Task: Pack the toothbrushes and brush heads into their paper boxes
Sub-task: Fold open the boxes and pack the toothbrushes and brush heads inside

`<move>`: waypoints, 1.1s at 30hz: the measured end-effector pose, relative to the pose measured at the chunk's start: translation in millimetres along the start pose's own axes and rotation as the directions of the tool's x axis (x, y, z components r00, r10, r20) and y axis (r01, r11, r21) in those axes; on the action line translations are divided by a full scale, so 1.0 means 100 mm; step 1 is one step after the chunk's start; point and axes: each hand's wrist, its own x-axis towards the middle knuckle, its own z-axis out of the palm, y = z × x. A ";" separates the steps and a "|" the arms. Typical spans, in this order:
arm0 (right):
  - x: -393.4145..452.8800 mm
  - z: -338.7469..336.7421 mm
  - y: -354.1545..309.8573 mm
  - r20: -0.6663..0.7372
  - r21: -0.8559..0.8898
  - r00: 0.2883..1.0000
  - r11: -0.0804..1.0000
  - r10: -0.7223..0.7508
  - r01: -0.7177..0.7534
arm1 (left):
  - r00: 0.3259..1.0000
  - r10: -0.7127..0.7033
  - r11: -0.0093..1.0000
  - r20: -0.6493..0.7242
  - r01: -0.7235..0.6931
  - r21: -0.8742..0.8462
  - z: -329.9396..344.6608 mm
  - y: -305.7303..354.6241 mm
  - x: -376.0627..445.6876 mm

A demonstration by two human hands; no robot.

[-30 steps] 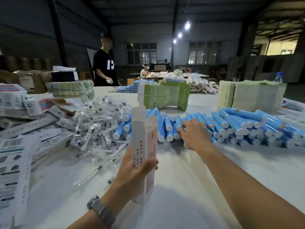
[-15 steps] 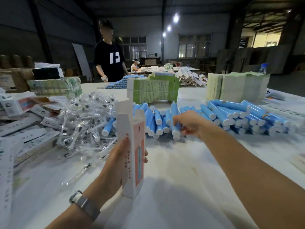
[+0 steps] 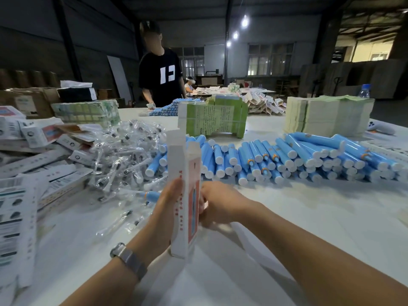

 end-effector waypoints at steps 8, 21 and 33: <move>-0.07 -0.37 0.16 -0.347 0.542 0.927 0.838 0.145 0.071 | 0.999 0.024 0.999 0.028 -0.023 -0.032 -0.09 0.01 0.00; -0.44 -0.92 -0.26 -0.374 0.890 0.912 -0.211 0.167 0.404 | 0.999 0.000 1.000 0.046 0.000 0.003 -0.13 0.01 0.00; -0.63 -1.22 -0.13 -0.796 0.606 0.545 0.358 0.264 0.711 | 0.995 0.034 0.994 0.089 -0.042 0.100 -0.10 0.03 -0.02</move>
